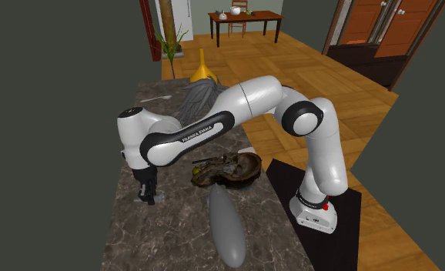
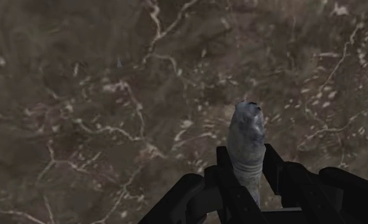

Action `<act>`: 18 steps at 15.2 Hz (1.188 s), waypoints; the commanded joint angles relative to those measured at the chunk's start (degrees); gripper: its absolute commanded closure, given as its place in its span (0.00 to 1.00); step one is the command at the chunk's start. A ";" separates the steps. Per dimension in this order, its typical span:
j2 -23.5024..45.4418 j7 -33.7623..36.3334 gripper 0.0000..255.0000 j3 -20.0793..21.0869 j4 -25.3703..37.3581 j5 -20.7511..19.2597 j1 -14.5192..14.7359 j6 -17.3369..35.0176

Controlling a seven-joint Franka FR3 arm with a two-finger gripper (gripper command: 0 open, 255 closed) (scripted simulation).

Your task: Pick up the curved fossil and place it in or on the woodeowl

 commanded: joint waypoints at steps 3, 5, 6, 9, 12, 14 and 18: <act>-0.28 0.17 1.00 0.05 1.15 0.03 0.01 -1.39; -0.46 0.36 1.00 0.09 2.41 0.04 0.04 -2.82; -0.55 0.46 1.00 0.11 3.06 0.04 0.06 -3.54; -0.71 0.77 1.00 0.17 5.14 0.03 0.14 -5.74; -0.74 1.10 1.00 0.22 7.41 -0.03 0.25 -8.00; -0.68 1.34 1.00 0.25 9.04 -0.08 0.35 -9.55; -0.34 1.85 1.00 0.30 12.62 -0.26 0.62 -12.75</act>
